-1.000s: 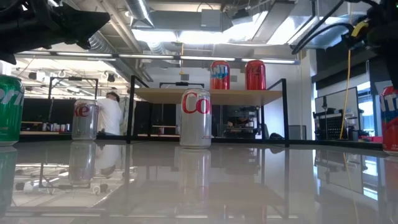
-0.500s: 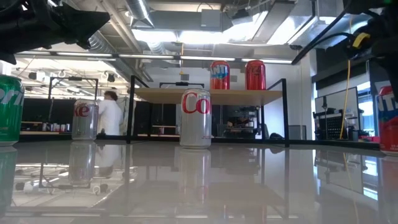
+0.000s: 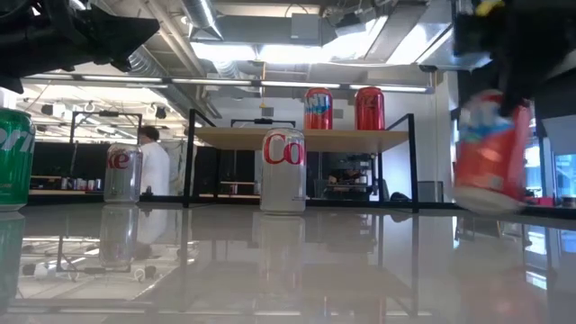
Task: Place canned beverage on shelf
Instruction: Put the orange soda can on the shelf and align with the other orange soda can
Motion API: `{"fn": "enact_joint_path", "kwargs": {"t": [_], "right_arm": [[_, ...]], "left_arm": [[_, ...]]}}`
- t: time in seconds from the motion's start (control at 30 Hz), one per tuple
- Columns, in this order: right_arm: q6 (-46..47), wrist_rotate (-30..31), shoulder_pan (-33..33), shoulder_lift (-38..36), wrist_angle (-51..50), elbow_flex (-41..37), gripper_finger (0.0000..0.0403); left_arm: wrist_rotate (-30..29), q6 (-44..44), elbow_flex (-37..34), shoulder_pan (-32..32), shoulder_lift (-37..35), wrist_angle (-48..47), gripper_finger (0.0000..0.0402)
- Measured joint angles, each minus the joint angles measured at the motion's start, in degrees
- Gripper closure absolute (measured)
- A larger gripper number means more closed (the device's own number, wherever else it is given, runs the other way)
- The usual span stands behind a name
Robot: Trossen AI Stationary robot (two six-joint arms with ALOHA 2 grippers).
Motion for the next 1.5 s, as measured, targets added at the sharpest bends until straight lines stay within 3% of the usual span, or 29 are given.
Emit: {"fn": "enact_joint_path", "kwargs": {"t": [0.2, 0.47, 0.9, 1.5], "right_arm": [[-10.32, 0.61, -0.07, 9.22, 5.54, 4.41, 0.0126], [-20.52, -1.26, 0.02, 23.83, 5.00, 19.32, 0.0126], [-36.64, 0.98, 1.90, 45.80, -11.25, 44.42, 0.0126], [-39.82, 1.43, 3.32, 48.55, -14.24, 51.32, 0.0047]], "left_arm": [[0.02, -0.44, 0.00, 0.00, 0.00, -0.49, 0.0398], [0.02, -0.07, 0.00, 0.00, -0.01, -0.87, 0.0398], [-0.32, 0.18, 0.00, -0.01, 0.00, -0.92, 0.0398], [-1.05, 0.03, 0.00, -0.01, 0.00, -1.95, 0.0398]]}}
